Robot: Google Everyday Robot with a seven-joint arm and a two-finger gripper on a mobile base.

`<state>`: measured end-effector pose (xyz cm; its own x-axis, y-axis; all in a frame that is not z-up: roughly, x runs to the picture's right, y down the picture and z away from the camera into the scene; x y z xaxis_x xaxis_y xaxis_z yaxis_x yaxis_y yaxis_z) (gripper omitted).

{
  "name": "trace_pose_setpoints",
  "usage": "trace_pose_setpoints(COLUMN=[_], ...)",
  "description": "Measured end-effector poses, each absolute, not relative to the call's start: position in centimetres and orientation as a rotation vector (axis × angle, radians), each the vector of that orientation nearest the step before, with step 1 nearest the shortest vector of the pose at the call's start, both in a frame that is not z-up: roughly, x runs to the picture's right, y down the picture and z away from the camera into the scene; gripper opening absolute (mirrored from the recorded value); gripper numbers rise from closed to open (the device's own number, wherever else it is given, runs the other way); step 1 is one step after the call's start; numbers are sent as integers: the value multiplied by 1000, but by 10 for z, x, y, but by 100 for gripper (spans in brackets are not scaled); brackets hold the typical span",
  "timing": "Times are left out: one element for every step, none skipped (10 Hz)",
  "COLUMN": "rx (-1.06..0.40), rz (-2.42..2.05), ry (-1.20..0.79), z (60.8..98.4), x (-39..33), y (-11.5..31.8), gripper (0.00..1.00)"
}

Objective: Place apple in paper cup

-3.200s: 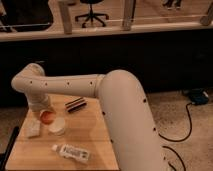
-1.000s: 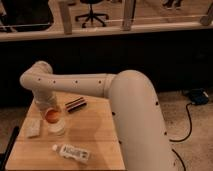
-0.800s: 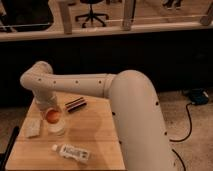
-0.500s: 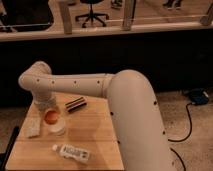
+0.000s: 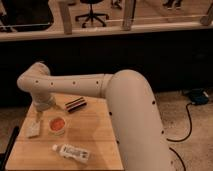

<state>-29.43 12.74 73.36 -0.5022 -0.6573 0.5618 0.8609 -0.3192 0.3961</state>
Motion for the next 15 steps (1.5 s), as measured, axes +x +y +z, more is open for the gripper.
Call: trace_pose_setpoints(rx=[-366, -361, -353, -348, -342, -338, -337, -337, -337, -337, -337, -337, -337, -337, -337], rz=[-1953, -1955, -1960, -1962, -1966, -1967, -1967, -1966, -1966, -1966, -1966, -1966, -1966, -1966, -1966], ry=[-827, -828, -827, -825, -824, -822, -821, -821, -821, -821, -821, -821, -821, -821, -821], z=[733, 733, 732, 732, 731, 730, 730, 730, 730, 730, 730, 730, 730, 730, 730], x=[-295, -296, -296, -295, -296, -296, -296, -296, -296, -296, -296, -296, -296, -296, -296], y=[128, 129, 130, 130, 131, 132, 132, 132, 132, 132, 132, 132, 132, 132, 132], gripper=[80, 80, 80, 80, 80, 80, 80, 80, 80, 80, 80, 80, 80, 80, 80])
